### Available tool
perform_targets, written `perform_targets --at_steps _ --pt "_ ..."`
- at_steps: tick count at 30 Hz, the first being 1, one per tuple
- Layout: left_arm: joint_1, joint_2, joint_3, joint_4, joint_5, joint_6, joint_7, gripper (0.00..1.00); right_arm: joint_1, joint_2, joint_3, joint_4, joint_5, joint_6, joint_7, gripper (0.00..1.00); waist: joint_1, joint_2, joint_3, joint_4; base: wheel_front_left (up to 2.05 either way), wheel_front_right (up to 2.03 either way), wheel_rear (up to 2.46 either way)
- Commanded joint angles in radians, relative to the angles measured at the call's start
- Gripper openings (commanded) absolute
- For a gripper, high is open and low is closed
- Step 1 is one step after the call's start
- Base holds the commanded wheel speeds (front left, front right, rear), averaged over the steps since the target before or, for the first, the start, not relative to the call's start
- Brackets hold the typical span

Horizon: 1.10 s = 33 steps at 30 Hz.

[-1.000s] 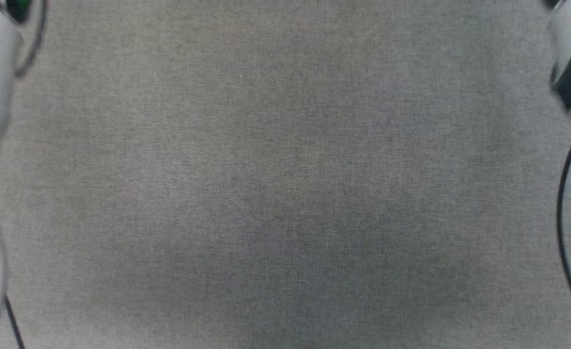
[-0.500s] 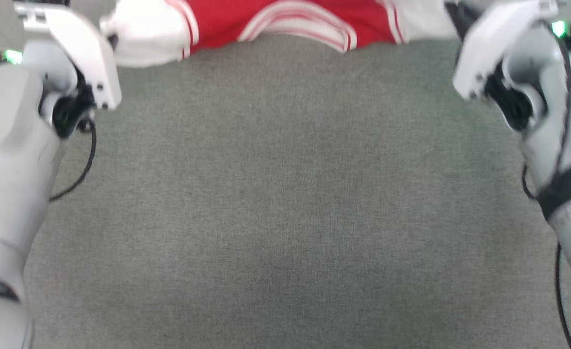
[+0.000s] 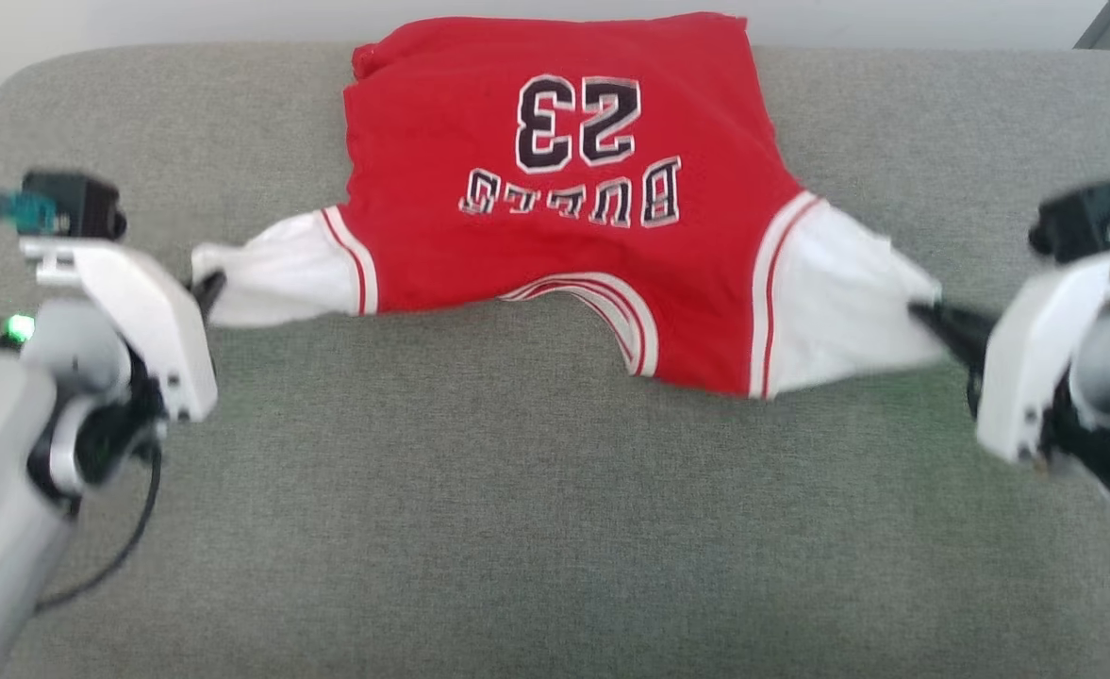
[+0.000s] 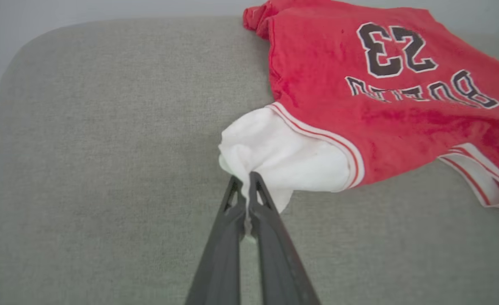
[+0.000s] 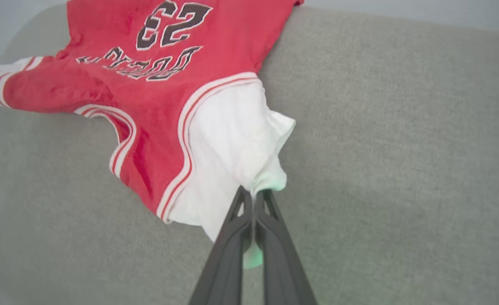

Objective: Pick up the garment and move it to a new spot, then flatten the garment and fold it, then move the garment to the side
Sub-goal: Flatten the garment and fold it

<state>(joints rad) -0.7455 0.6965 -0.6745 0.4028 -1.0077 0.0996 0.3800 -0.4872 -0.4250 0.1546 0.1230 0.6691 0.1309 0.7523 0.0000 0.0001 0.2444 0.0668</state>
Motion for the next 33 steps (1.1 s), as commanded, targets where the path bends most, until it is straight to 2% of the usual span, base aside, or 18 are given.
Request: perform_targets --at_steps 1,5,8,12,16,19,23,26,27,28,29,30,33 --pt "0.088 0.054 0.016 -0.137 -0.027 0.072 0.023 0.0 0.084 -0.004 -0.033 -0.089 0.009 0.0 0.068 0.0 0.0 -0.0001 0.001 -0.001 0.0 0.0 0.0" --pt "0.263 0.159 0.041 -0.412 -0.065 0.217 0.059 0.0 0.242 0.008 -0.094 -0.261 0.028 0.0 0.211 0.0 0.0 -0.0001 0.01 -0.004 0.0 0.0 0.0" --pt "0.377 0.227 0.066 -0.564 -0.094 0.314 0.067 0.0 0.346 0.022 -0.139 -0.372 0.042 0.0 0.303 0.0 0.0 -0.0001 0.021 -0.004 0.0 0.0 0.0" --pt "0.496 0.281 0.084 -0.701 -0.136 0.402 0.069 0.0 0.466 0.035 -0.184 -0.491 0.065 0.0 0.406 0.0 0.0 -0.0001 0.036 -0.001 0.0 0.0 0.0" --pt "0.563 0.301 0.087 -0.756 -0.148 0.435 0.057 0.0 0.536 0.055 -0.217 -0.553 0.065 0.0 0.444 0.0 0.0 -0.0001 0.046 0.002 0.0 0.0 0.0" --pt "0.603 0.294 0.086 -0.774 -0.156 0.445 0.035 0.0 0.584 0.078 -0.239 -0.573 0.043 0.0 0.443 0.0 0.0 -0.0001 0.058 0.007 0.0 0.0 0.0" --pt "0.619 0.262 0.071 -0.748 -0.149 0.43 0.008 0.0 0.608 0.093 -0.22 -0.535 -0.005 0.0 0.391 0.0 0.0 -0.0001 0.076 0.012 0.0 0.0 0.0" --pt "0.603 0.226 0.066 -0.714 -0.152 0.404 -0.013 0.0 0.59 0.076 -0.178 -0.476 -0.04 0.0 0.317 0.0 0.0 -0.0001 0.089 0.015 0.0 0.0 0.0" --pt "0.596 0.218 0.062 -0.705 -0.146 0.395 -0.019 0.0 0.58 0.067 -0.163 -0.461 -0.055 0.0 0.289 0.03 0.0 -0.0001 0.094 0.017 0.0 0.0 0.0" --pt "0.587 0.207 0.06 -0.695 -0.143 0.386 -0.023 0.0 0.569 0.059 -0.15 -0.448 -0.066 0.0 0.262 0.35 0.0 -0.0001 0.097 0.019 0.0 0.0 0.0" --pt "0.581 0.198 0.058 -0.686 -0.141 0.376 -0.028 0.0 0.562 0.052 -0.141 -0.437 -0.07 0.0 0.24 0.74 0.0 -0.0001 0.1 0.021 0.0 0.0 0.0" --pt "0.577 0.192 0.056 -0.679 -0.138 0.368 -0.033 0.0 0.556 0.047 -0.137 -0.431 -0.071 0.0 0.227 1.0 0.0 -0.0001 0.102 0.023 0.0 0.0 0.0" --pt "0.561 0.176 0.055 -0.665 -0.13 0.348 -0.048 0.0 0.519 0.02 -0.141 -0.461 -0.079 0.0 0.191 1.0 0.0 -0.0001 0.11 0.028 0.0 0.0 0.0"
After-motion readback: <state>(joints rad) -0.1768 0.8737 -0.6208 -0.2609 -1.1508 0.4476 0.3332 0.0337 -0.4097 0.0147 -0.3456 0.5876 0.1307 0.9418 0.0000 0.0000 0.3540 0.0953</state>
